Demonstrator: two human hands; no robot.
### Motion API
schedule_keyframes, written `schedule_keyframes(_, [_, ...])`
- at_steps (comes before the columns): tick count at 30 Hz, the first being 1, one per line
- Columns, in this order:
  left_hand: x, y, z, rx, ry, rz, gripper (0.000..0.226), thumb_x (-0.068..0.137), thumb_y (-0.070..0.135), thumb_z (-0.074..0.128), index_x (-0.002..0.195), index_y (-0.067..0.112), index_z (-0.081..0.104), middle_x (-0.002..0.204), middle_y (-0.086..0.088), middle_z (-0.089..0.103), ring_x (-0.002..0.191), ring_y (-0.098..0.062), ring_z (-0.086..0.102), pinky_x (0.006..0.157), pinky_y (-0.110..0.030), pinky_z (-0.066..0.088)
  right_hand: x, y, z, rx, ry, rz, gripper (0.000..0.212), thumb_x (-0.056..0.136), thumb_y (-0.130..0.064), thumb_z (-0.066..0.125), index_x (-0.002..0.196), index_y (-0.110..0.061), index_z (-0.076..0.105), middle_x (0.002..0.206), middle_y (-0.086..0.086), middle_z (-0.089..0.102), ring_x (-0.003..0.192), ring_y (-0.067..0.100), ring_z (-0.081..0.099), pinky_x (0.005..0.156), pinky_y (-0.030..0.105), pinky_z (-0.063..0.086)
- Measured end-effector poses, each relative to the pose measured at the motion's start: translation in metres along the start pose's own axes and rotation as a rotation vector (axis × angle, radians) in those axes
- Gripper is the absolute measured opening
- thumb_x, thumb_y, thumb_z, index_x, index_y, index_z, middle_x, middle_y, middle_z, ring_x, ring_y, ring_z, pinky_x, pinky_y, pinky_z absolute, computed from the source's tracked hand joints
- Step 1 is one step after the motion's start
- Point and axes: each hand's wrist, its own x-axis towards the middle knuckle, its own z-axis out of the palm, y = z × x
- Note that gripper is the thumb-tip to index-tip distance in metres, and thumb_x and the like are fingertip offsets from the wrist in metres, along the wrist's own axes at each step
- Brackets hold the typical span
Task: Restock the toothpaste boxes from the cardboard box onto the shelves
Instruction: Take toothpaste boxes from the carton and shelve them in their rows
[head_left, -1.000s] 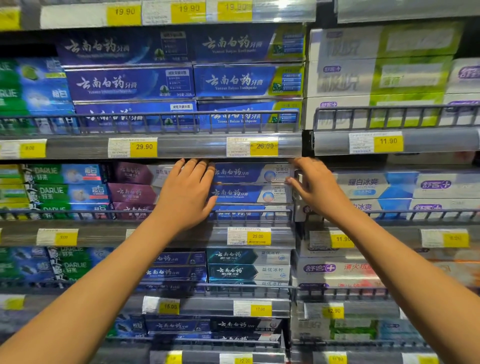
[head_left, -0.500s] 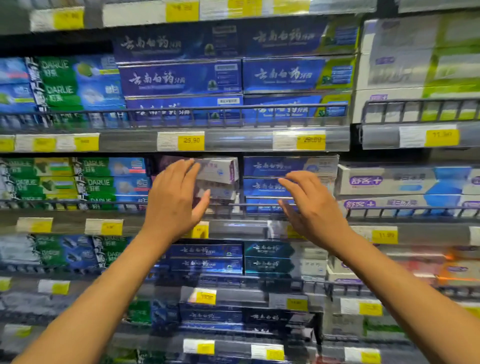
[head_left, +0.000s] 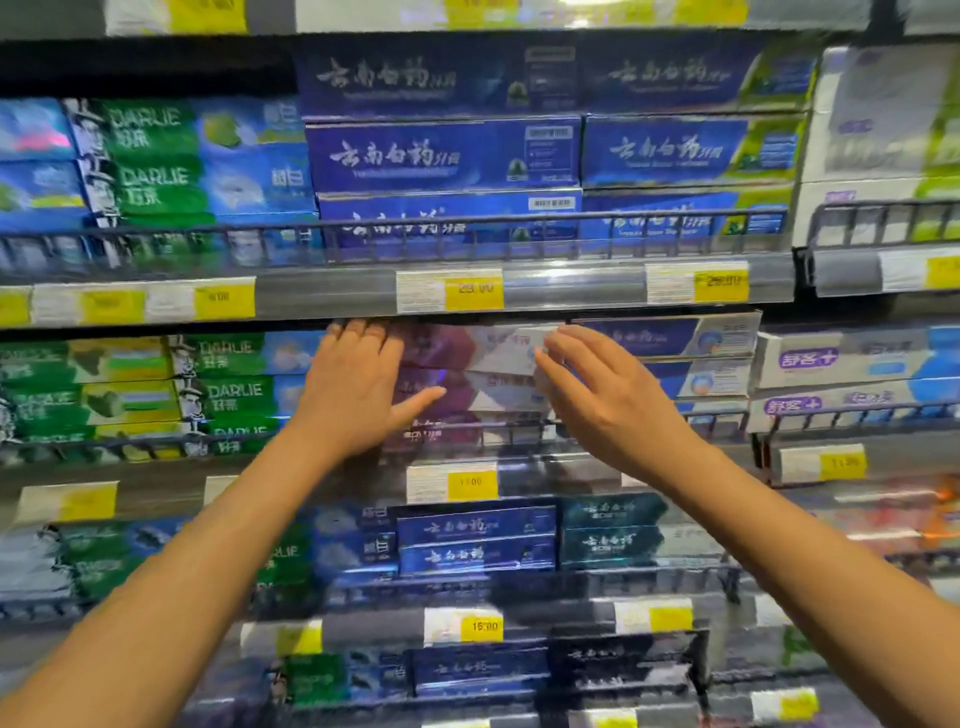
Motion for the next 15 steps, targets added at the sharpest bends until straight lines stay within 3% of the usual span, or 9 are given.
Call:
schedule_keyframes(9, [-0.002,-0.014,0.006,-0.037,0.04,0.047,0.063,0.081,0.063,0.043,0.092,0.003,0.056,0.083,-0.019,0.06,0.078,-0.034,0.057,0.077,-0.044,0.045,-0.003,-0.002,0.001,-0.08,-0.043,-0.04,0.028,0.093,-0.008,0.05,0.108,0.012,0.062,0.107,0.024,0.064,0.103,0.039,0.058,0.099,0.039,0.042])
schedule_keyframes(15, [-0.003,-0.02,0.009,-0.07,0.034,0.067,0.071,0.082,0.06,0.04,0.118,0.0,0.055,0.107,-0.019,0.061,0.098,-0.036,0.055,0.09,-0.045,0.038,-0.004,0.001,0.005,-0.081,-0.067,-0.004,0.028,0.093,-0.008,0.051,0.11,0.012,0.06,0.108,0.024,0.063,0.106,0.039,0.058,0.102,0.04,0.042])
